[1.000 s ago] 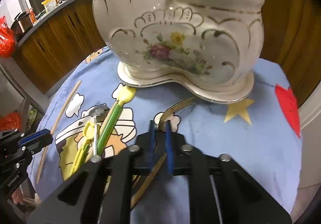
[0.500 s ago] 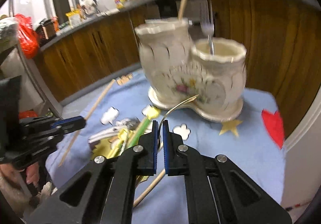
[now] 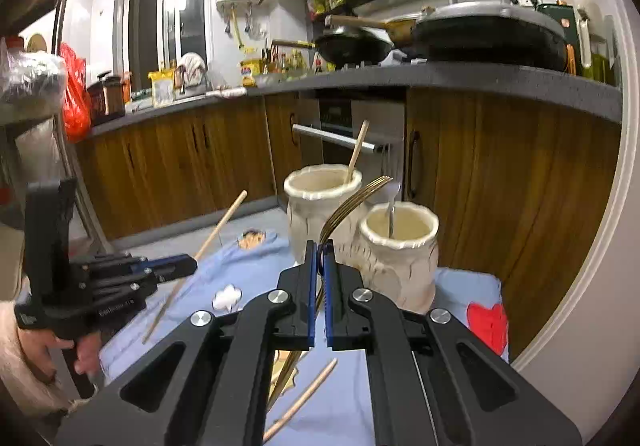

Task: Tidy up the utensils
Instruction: 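Insert the chopstick into the tall cup while the right tool drops the gold fork in the short cup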

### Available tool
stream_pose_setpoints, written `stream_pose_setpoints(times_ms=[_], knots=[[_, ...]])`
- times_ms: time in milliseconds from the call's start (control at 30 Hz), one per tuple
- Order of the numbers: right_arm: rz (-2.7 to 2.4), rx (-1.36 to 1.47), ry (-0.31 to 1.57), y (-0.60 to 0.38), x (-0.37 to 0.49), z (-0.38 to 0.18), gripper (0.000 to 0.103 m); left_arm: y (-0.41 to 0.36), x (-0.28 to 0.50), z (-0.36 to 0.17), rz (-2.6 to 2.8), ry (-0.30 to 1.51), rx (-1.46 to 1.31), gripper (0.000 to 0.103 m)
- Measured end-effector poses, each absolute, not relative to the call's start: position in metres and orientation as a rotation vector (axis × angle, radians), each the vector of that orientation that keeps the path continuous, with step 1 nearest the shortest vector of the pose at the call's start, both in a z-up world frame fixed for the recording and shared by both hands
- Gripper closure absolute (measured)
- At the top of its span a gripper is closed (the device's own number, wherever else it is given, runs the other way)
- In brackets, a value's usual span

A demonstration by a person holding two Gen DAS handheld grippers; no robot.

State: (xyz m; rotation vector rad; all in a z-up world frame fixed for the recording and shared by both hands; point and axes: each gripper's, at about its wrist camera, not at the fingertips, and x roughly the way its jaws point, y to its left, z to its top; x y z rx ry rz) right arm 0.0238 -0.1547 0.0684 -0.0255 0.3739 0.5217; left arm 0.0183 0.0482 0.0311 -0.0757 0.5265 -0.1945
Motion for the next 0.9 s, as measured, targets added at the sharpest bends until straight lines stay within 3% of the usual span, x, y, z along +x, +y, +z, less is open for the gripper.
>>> stream_pose_setpoints(times_ms=[533,900], knots=[[0.384,0.044,0.191,-0.183,0.076,0.15,0.1,0.049,0.098,0.11,-0.298,0.183,-0.259,0.098],[0.243,0.095,0.161,-0.194,0.127,0.159,0.1,0.025,0.169,0.109,-0.269,0.17,-0.275,0.098]])
